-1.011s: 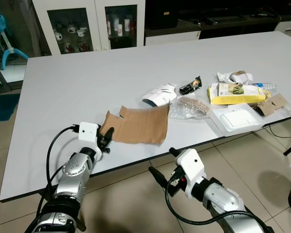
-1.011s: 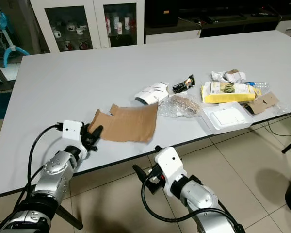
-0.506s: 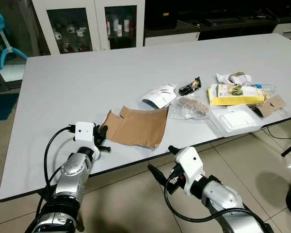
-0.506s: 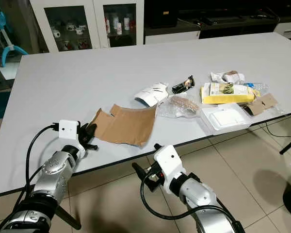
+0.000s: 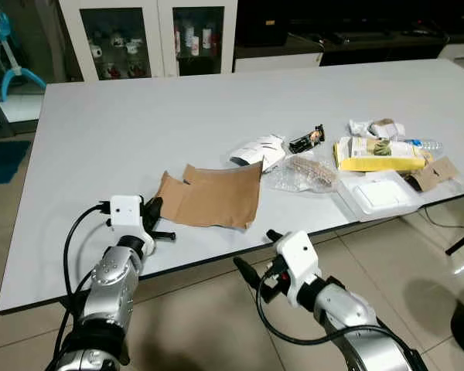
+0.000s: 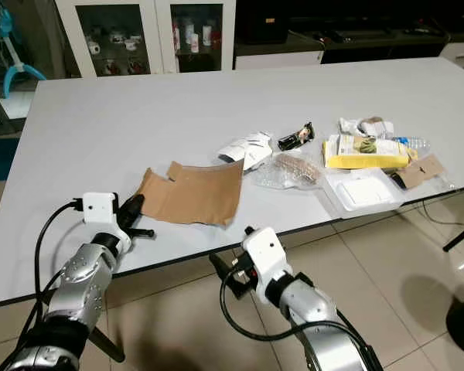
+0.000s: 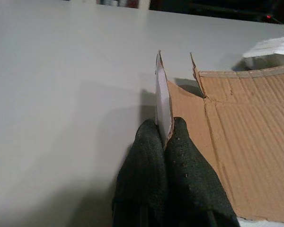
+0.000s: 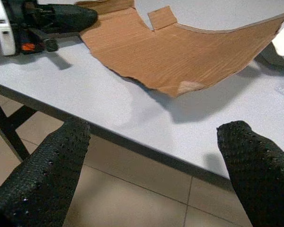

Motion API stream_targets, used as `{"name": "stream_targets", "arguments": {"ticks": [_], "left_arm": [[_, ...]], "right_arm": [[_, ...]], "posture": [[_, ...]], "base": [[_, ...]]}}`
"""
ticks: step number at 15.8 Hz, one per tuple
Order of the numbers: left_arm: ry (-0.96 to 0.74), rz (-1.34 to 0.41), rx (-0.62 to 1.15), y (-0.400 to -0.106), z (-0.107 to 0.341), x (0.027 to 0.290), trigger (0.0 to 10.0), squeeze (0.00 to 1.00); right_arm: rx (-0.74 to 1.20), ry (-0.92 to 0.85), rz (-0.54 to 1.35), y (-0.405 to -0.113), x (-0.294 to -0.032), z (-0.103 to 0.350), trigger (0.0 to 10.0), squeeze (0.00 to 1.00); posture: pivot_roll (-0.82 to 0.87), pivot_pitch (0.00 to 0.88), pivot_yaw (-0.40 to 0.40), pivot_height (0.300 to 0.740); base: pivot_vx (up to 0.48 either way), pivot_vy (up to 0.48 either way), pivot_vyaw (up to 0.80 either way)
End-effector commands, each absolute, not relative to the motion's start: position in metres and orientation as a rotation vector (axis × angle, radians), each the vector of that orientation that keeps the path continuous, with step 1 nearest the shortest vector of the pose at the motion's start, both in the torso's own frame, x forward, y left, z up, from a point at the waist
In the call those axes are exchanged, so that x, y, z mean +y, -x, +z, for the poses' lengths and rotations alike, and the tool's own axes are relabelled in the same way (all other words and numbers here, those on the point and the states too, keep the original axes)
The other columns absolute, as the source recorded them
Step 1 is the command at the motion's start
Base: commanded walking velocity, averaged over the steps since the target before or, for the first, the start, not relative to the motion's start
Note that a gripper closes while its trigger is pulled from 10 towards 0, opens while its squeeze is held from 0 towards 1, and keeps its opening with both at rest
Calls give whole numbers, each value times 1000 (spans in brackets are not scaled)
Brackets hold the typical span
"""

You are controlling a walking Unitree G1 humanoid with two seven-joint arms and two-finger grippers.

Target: Picking trash to rubbish bin

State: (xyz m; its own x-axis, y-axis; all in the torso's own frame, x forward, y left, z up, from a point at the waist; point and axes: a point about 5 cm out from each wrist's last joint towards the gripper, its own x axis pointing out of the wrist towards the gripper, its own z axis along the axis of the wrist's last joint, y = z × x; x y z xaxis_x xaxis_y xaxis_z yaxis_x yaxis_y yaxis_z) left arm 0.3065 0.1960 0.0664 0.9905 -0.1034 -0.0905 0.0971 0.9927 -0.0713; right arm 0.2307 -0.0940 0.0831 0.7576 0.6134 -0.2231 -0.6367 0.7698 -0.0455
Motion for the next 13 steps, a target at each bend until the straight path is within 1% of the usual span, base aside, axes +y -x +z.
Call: {"name": "stream_targets", "arguments": {"ticks": [1,3,5,6,7,8,9,10,11,13], "left_arm": [[74,-54,83,-304,71,205,0,0],[47,-22,-34,-296,99,217,0,0],[26,4,-122,-277,128,224,0,0],[8,11,-148,-268,140,225,0,0],[-29,-14,-171,-264,149,221,0,0],[-42,-50,-203,-261,162,211,0,0],[-43,-56,-213,-260,166,208,0,0],[-87,-50,-212,-259,172,203,0,0],[-104,7,-157,-258,169,201,10000,0],[-168,-7,-150,-253,167,198,10000,0]], "right_arm": [[182,136,646,-235,-98,85,10000,0],[124,147,522,-245,-108,93,10000,0],[52,86,368,-258,-122,107,10000,0],[21,49,345,-262,-125,116,10000,0],[-6,54,338,-264,-127,123,10000,0],[-30,44,310,-263,-130,129,10000,0],[-36,43,298,-263,-131,130,10000,0],[-39,44,297,-262,-131,131,10000,0],[-28,38,306,-262,-127,129,10000,0],[-19,42,324,-264,-123,126,10000,0]], "posture": [[9,0,-67,740],[19,0,-59,740],[31,0,-51,740],[37,0,-54,740],[43,0,-63,740],[53,0,-69,740],[53,0,-69,740],[54,0,-68,740],[58,0,-65,740],[64,0,-70,740]], "base": [[0,0,0],[0,0,0],[0,0,0],[0,0,0],[0,0,0],[0,0,0],[0,0,0],[0,0,0],[0,0,0],[0,0,0]]}}
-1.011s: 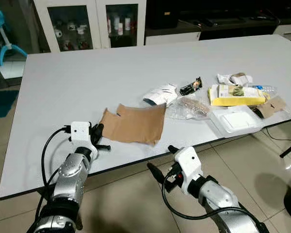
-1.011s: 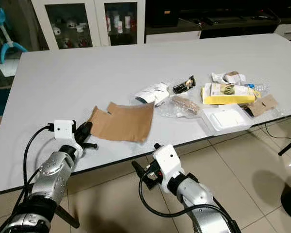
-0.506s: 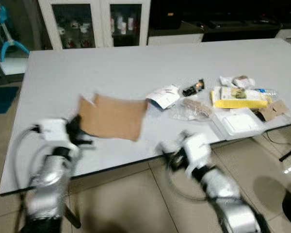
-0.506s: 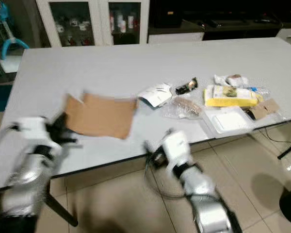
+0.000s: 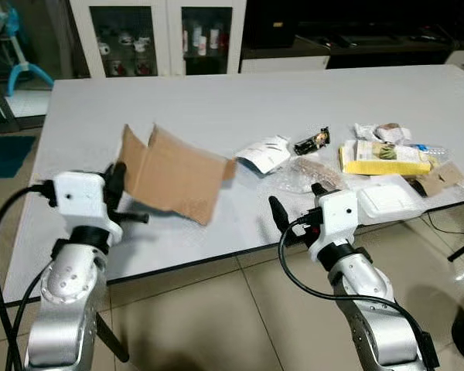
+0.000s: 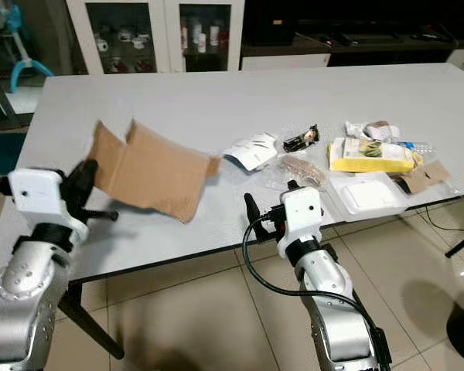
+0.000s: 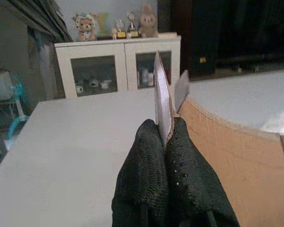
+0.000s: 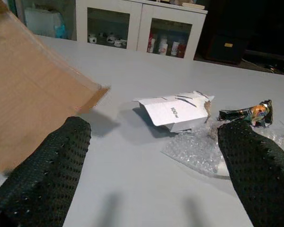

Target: Picking trash to rubbish bin

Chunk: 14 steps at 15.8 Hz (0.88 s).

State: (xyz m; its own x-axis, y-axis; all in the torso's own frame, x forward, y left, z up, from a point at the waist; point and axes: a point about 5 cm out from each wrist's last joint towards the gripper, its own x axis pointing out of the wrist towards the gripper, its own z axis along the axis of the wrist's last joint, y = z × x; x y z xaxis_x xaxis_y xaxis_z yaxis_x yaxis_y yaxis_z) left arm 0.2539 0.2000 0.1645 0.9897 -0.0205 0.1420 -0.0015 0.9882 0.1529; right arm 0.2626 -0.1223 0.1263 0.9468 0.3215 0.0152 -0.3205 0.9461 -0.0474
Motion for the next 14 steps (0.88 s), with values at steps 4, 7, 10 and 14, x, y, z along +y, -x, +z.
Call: {"name": "stream_targets", "arguments": {"ticks": [4,7,10,14], "left_arm": [[-259,31,-128,-244,167,199,10000,0],[-254,0,-154,-249,176,193,10000,0],[-253,12,-147,-248,178,195,10000,0],[-259,16,-139,-248,180,197,10000,0]], "right_arm": [[3,94,405,-262,-111,120,10000,0],[15,97,454,-258,-105,117,10000,0],[17,90,470,-257,-99,116,10000,0],[18,65,476,-256,-97,117,10000,0]], "posture": [[61,0,-81,740],[66,0,-81,740],[72,0,-80,740],[78,0,-81,740]], "base": [[0,0,0],[0,0,154],[81,0,656],[295,0,544]]}}
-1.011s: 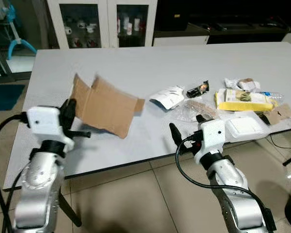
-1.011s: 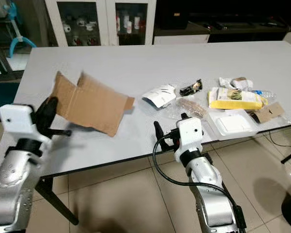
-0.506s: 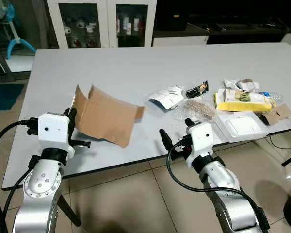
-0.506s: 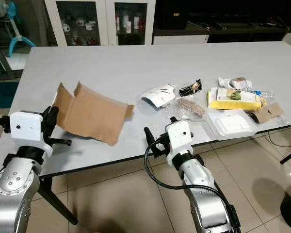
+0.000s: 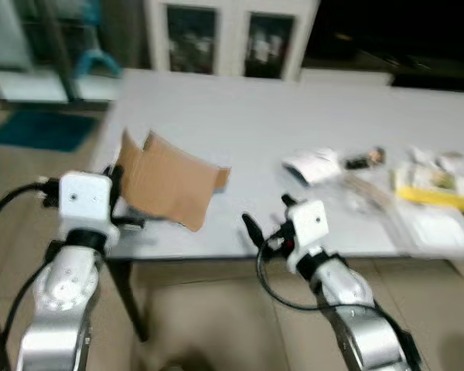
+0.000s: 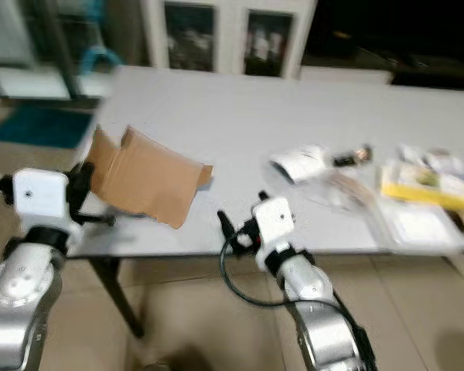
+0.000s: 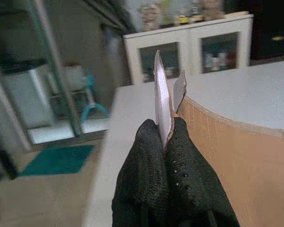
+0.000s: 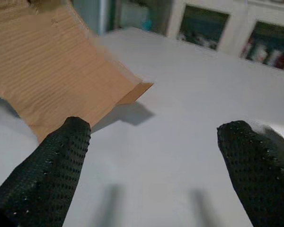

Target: Picking trash to rubbish bin

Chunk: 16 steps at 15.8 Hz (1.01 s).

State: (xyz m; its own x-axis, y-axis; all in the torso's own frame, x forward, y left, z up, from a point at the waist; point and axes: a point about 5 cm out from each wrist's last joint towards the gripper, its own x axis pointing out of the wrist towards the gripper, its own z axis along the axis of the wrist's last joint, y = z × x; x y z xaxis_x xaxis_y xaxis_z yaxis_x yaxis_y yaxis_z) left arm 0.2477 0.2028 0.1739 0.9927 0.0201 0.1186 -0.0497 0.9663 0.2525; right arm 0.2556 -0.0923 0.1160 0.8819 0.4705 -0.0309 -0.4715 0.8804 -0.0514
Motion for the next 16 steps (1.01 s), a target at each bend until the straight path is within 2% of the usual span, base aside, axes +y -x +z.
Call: {"name": "stream_targets", "arguments": {"ticks": [1,11,16], "left_arm": [[-262,19,-135,-248,180,198,10000,0],[-252,-18,-100,-256,175,195,10000,0],[-261,-14,-96,-258,177,195,10000,0]], "right_arm": [[18,61,469,-257,-100,117,10000,0],[-21,131,366,-278,-114,126,10000,0],[-17,133,473,-275,-107,135,10000,0]], "posture": [[79,0,-80,740],[90,0,-57,740],[106,0,-52,740]], "base": [[349,0,0],[397,0,0],[418,0,0]]}}
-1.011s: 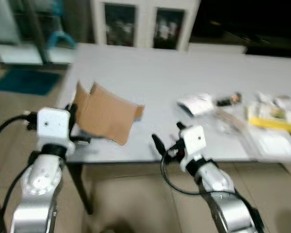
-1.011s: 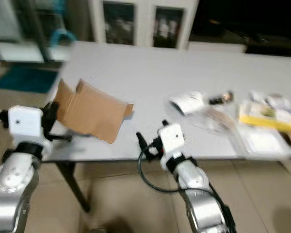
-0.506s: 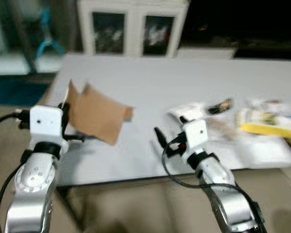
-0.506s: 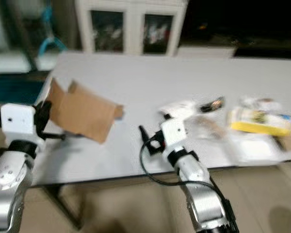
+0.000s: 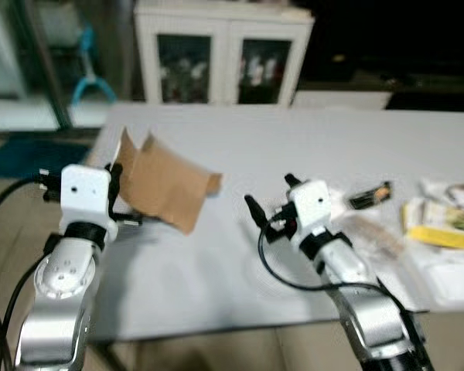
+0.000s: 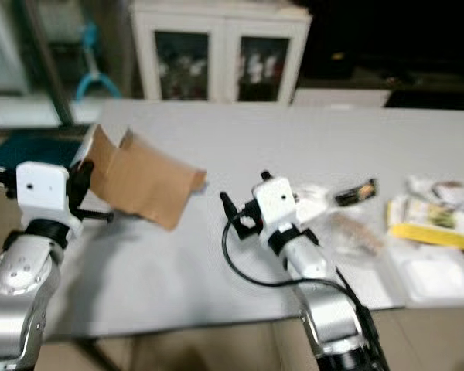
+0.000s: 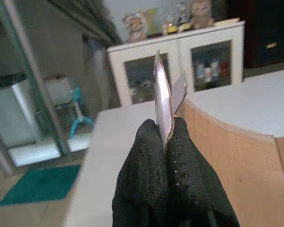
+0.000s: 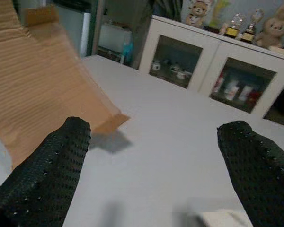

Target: Picking trash to rubbish bin

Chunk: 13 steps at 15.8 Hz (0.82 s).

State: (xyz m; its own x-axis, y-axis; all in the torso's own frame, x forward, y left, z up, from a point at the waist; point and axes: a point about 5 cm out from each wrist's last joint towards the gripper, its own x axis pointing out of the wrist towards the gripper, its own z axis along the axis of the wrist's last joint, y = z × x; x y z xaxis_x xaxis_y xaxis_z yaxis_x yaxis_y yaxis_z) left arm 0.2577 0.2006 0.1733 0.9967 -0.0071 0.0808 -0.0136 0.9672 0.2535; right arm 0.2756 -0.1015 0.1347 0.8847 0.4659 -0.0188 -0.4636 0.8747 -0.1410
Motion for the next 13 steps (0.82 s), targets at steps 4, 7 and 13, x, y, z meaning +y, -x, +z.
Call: {"name": "stream_targets", "arguments": {"ticks": [4,7,13], "left_arm": [[-265,-70,-33,-256,168,193,10000,0],[-259,-106,-15,-257,166,188,10000,0],[-277,-146,0,-255,166,186,10000,0]], "right_arm": [[163,243,492,-291,-124,140,10000,1000],[330,438,573,-292,-142,148,10000,1000],[415,766,533,-302,-150,146,10000,1000]], "posture": [[104,0,-60,740],[96,0,-72,740],[99,0,-79,740]], "base": [[0,0,0],[0,0,0],[0,0,0]]}}
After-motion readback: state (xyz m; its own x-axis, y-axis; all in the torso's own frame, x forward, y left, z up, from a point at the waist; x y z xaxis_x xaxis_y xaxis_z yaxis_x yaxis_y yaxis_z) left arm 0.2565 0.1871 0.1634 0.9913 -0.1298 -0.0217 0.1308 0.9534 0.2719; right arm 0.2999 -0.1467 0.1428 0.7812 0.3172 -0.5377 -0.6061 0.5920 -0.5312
